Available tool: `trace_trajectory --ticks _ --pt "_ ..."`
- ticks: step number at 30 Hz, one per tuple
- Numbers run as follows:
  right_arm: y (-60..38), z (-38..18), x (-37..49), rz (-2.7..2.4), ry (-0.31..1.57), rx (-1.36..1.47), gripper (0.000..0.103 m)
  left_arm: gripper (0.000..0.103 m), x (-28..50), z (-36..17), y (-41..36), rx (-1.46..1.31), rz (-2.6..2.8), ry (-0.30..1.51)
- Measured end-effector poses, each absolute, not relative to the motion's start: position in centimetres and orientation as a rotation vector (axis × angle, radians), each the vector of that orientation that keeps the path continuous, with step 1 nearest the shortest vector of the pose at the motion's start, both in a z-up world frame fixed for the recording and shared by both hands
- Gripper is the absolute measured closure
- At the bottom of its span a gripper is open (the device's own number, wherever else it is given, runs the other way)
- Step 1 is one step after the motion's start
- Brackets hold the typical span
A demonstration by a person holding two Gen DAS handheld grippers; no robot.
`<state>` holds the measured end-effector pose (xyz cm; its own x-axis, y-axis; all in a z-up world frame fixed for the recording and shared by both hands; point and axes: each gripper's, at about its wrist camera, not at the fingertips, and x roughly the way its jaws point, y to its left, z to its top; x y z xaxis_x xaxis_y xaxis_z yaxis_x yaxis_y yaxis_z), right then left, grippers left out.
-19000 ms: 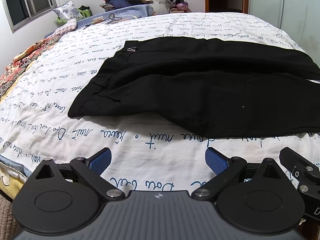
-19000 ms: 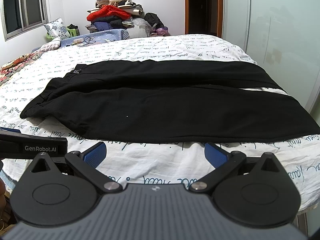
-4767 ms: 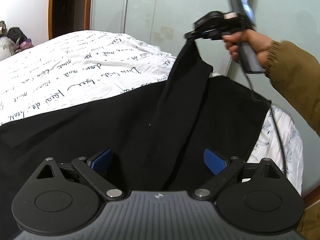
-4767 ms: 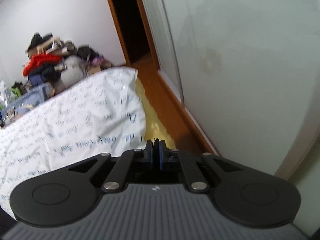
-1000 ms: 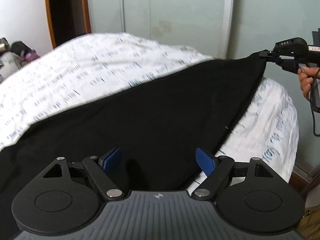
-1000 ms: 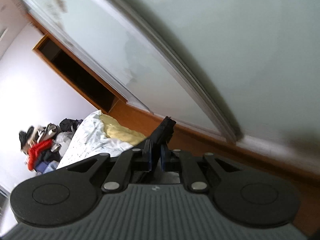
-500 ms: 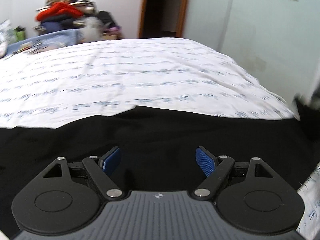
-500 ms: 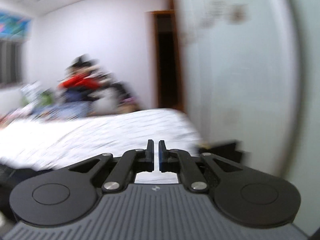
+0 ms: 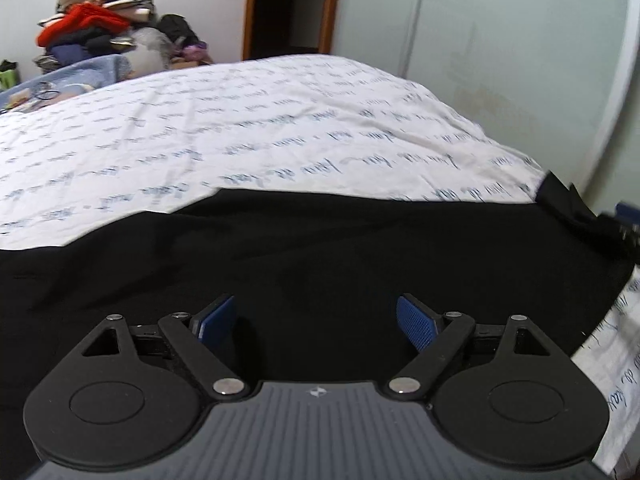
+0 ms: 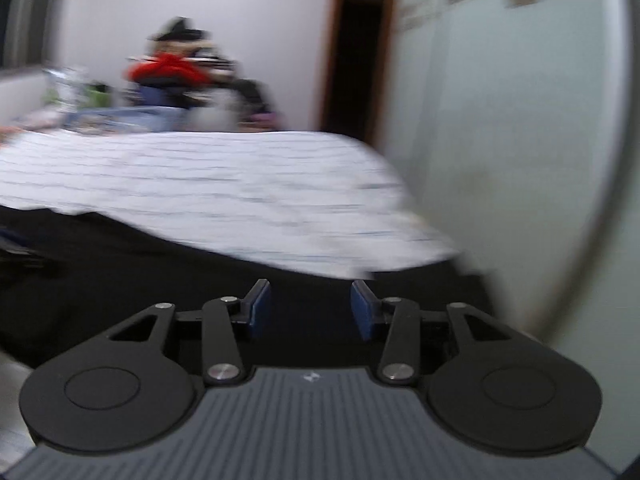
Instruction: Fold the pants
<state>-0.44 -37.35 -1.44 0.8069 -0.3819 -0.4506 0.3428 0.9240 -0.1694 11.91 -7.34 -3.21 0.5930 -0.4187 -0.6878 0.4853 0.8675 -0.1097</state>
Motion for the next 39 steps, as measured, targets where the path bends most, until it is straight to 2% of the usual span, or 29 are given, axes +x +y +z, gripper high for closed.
trace_trajectory --ticks 8,10,11,12,14,15,17,22,28,33,39 --pt "-40.2 -2.4 0.5 -0.509 0.563 -0.336 0.06 0.016 11.1 -3.8 -9.2 0.154 -0.539 0.794" --pt "-39.7 -3.3 2.5 -0.47 0.627 -0.378 0.049 0.016 11.1 -3.8 -9.3 0.157 -0.535 0.798" --pt "-38.9 -3.9 3.2 -0.436 0.664 -0.405 0.032 0.016 11.1 -3.8 -9.3 0.158 -0.534 0.8" --pt "-38.3 -4.6 3.8 -0.422 0.681 -0.446 0.024 0.016 11.1 -3.8 -9.3 0.16 -0.533 0.801" --pt "-38.1 -6.3 4.0 -0.487 0.722 -0.584 0.024 0.016 11.2 -3.7 -9.1 0.165 -0.532 0.799" --pt "-38.8 -6.9 3.7 -0.596 0.717 -0.658 0.019 0.016 11.2 -3.7 -9.0 0.167 -0.531 0.797" --pt "-41.9 -6.9 2.0 -0.843 0.674 -0.667 0.0 0.016 11.3 -3.8 -8.9 0.169 -0.528 0.802" --pt "-50.2 -4.0 -6.1 -0.959 0.561 0.024 0.0 0.016 11.6 -4.0 -9.3 0.153 -0.535 0.81" --pt "-50.5 -1.7 -8.9 -1.047 0.342 0.216 0.0 0.016 11.1 -3.9 -10.4 0.179 -0.564 0.809" --pt "-50.2 -1.3 -8.3 -0.853 0.356 0.359 0.0 0.016 11.6 -3.0 -11.6 0.088 -0.642 0.864" --pt "-54.2 -3.7 -12.5 -0.607 0.283 0.982 0.0 0.016 11.9 -2.0 -15.1 -0.001 -0.771 0.928"
